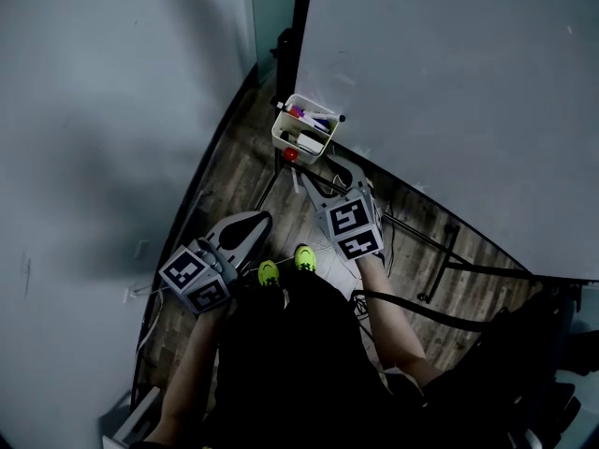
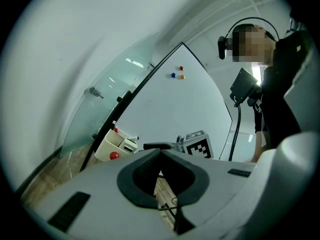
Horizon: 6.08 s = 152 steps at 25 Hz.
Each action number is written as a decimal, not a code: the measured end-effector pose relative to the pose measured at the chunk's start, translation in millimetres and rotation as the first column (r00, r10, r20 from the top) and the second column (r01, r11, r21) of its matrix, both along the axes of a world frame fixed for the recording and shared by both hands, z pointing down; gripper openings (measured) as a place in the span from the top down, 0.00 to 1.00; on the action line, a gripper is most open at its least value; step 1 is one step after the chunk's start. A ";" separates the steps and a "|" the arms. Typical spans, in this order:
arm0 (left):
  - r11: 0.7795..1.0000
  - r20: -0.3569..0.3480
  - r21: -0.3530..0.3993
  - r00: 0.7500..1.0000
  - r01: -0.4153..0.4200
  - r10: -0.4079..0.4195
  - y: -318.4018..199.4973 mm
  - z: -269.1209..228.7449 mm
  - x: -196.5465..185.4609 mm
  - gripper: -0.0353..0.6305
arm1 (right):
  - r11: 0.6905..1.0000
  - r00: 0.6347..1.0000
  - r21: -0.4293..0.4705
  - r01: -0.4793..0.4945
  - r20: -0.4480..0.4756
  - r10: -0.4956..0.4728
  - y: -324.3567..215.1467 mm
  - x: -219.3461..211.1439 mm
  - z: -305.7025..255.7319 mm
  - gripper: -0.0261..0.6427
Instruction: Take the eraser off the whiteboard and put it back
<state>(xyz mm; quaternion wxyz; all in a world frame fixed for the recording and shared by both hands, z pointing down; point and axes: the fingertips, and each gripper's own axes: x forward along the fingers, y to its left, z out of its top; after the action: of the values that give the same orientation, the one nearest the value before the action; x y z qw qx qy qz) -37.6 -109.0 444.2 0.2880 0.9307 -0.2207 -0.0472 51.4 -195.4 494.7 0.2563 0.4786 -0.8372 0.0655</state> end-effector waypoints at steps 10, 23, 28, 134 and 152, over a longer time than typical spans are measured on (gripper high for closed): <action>0.999 0.001 -0.031 1.000 0.021 -0.021 -4.6 5.8 3.0 0.91 | 1.000 1.000 -0.011 -0.006 -0.026 0.005 -22.1 9.1 13.7 0.64; 0.995 -0.002 -0.046 0.996 0.086 -0.087 -12.4 10.6 -9.1 0.91 | 1.000 0.998 -0.012 0.026 -0.062 -0.026 -41.4 8.8 22.3 0.63; 0.994 -0.006 -0.048 0.995 0.102 -0.102 -13.1 8.9 -12.5 0.91 | 1.000 0.998 -0.009 0.030 -0.062 -0.031 -42.0 8.2 22.3 0.63; 0.994 -0.115 0.093 0.992 -0.049 0.059 -34.4 -38.3 17.0 0.91 | 0.971 0.999 0.233 -0.054 0.011 0.053 4.3 20.8 -151.2 0.75; 0.995 -0.156 0.070 0.985 -0.069 0.079 -29.9 -40.3 17.5 0.91 | 0.976 0.999 0.215 -0.044 0.003 0.045 -7.7 19.7 -141.8 0.75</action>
<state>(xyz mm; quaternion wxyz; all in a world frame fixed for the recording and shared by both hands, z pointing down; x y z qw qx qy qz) -20.1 -138.9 403.9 0.2760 0.9403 -0.1606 -0.1176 71.1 -203.1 352.9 0.2024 0.5222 -0.8282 -0.0202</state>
